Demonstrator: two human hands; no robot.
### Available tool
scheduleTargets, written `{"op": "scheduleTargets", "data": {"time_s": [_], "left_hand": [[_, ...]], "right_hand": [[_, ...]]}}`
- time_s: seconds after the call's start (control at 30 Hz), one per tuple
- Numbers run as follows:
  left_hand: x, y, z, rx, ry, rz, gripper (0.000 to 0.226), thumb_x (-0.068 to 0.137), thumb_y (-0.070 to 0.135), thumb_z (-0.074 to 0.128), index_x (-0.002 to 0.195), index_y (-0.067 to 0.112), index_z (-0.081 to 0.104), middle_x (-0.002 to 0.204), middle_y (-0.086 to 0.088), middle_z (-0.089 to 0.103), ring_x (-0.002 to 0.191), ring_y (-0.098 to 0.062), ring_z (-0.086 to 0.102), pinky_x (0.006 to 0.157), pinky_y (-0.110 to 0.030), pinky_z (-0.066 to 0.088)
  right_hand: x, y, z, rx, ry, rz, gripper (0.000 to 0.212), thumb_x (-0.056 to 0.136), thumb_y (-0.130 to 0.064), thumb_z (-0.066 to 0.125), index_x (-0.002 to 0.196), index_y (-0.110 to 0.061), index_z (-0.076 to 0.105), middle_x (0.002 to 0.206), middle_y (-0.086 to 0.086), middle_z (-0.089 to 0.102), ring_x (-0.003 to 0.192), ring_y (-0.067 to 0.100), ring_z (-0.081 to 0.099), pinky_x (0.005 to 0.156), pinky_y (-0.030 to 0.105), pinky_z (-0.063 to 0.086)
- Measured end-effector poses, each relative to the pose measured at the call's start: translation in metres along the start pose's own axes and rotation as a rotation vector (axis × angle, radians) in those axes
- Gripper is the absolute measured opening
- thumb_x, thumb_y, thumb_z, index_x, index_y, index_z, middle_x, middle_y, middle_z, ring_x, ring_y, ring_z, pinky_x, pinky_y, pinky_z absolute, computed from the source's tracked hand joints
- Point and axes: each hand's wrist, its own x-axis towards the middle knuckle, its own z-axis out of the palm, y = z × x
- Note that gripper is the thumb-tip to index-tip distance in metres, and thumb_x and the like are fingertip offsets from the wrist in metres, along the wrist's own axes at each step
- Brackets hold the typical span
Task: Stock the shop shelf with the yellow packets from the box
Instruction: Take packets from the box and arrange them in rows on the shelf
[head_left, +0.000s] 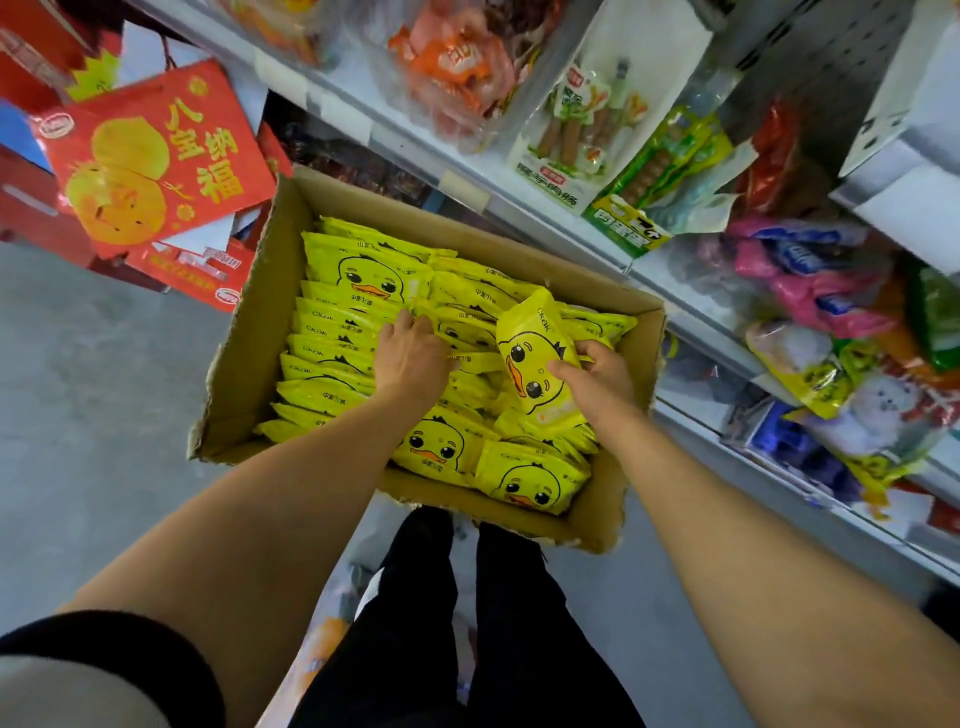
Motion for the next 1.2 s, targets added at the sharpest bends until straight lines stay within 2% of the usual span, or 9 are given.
{"op": "scheduleTargets", "data": {"time_s": [0.27,0.47,0.6,0.67,0.8,0.87,0.97,1.07,1.2], "left_hand": [[-0.043,0.009,-0.051,-0.345,-0.001,-0.111,0.033,0.105,0.026,0.038,0.115,0.0,0.054,0.107,-0.026,0.063,0.1,-0.045,0.06,0.071,-0.043,0.043],[-0.093,0.046,-0.096,-0.839,-0.096,-0.268,0.055,0.098,0.048,0.048,0.12,-0.001,0.058,0.129,-0.022,0.058,0.113,-0.035,0.055,0.085,-0.037,0.041],[-0.135,0.091,-0.126,-1.19,-0.244,-0.322,0.098,0.072,0.064,0.07,0.149,0.015,0.033,0.156,-0.005,0.03,0.141,-0.027,0.031,0.095,-0.041,0.038],[-0.152,0.12,-0.144,-1.135,-0.297,-0.275,0.098,0.073,0.058,0.074,0.15,0.018,0.029,0.158,-0.002,0.025,0.143,-0.024,0.028,0.098,-0.04,0.037],[-0.178,0.176,-0.181,-1.007,-0.33,-0.081,0.076,0.073,0.044,0.083,0.138,0.021,0.05,0.13,0.008,0.052,0.131,-0.021,0.043,0.105,-0.037,0.032],[-0.188,0.205,-0.2,-0.864,-0.314,0.003,0.082,0.058,0.048,0.09,0.13,0.023,0.058,0.128,0.005,0.062,0.125,-0.023,0.053,0.107,-0.044,0.039],[-0.202,0.247,-0.231,-0.685,-0.212,0.076,0.064,0.061,0.04,0.09,0.117,0.02,0.067,0.116,0.001,0.069,0.107,-0.02,0.064,0.097,-0.041,0.051],[-0.22,0.294,-0.267,-0.538,-0.099,0.178,0.079,0.052,0.051,0.092,0.119,0.019,0.066,0.119,0.0,0.068,0.111,-0.022,0.063,0.097,-0.043,0.051],[-0.24,0.355,-0.313,-0.442,0.005,0.301,0.093,0.049,0.052,0.09,0.128,0.012,0.06,0.127,0.005,0.062,0.118,-0.02,0.057,0.104,-0.037,0.044]], "right_hand": [[-0.032,-0.007,-0.044,0.117,0.043,0.016,0.045,0.071,-0.034,0.077,0.109,-0.015,0.065,0.109,0.005,0.071,0.1,0.024,0.067,0.092,0.04,0.054],[-0.058,-0.025,-0.106,0.276,-0.011,-0.066,0.013,0.084,-0.015,0.074,0.095,-0.015,0.068,0.092,0.006,0.073,0.074,0.017,0.067,0.062,0.024,0.054],[-0.084,-0.04,-0.159,0.345,-0.105,-0.195,0.028,0.075,-0.02,0.082,0.101,-0.016,0.072,0.09,0.005,0.077,0.079,0.024,0.074,0.07,0.04,0.061],[-0.1,-0.049,-0.19,0.36,-0.115,-0.285,0.027,0.076,-0.016,0.082,0.101,-0.016,0.072,0.086,0.001,0.077,0.074,0.019,0.074,0.068,0.036,0.06],[-0.138,-0.066,-0.259,0.414,-0.132,-0.456,0.018,0.079,-0.011,0.079,0.094,-0.017,0.072,0.085,0.003,0.077,0.072,0.02,0.072,0.071,0.039,0.06],[-0.156,-0.07,-0.295,0.457,-0.119,-0.534,0.019,0.078,-0.011,0.08,0.093,-0.018,0.072,0.087,0.004,0.077,0.075,0.023,0.073,0.074,0.044,0.06],[-0.185,-0.078,-0.351,0.563,-0.104,-0.639,0.023,0.079,-0.008,0.078,0.1,-0.015,0.071,0.09,0.005,0.077,0.078,0.024,0.074,0.074,0.05,0.061],[-0.21,-0.086,-0.409,0.696,-0.074,-0.764,0.021,0.084,-0.008,0.074,0.102,-0.016,0.067,0.095,0.004,0.077,0.083,0.025,0.073,0.07,0.051,0.061],[-0.236,-0.091,-0.485,0.718,0.035,-0.84,0.029,0.083,-0.018,0.078,0.109,-0.02,0.066,0.11,0.007,0.074,0.096,0.027,0.071,0.064,0.036,0.061]]}}
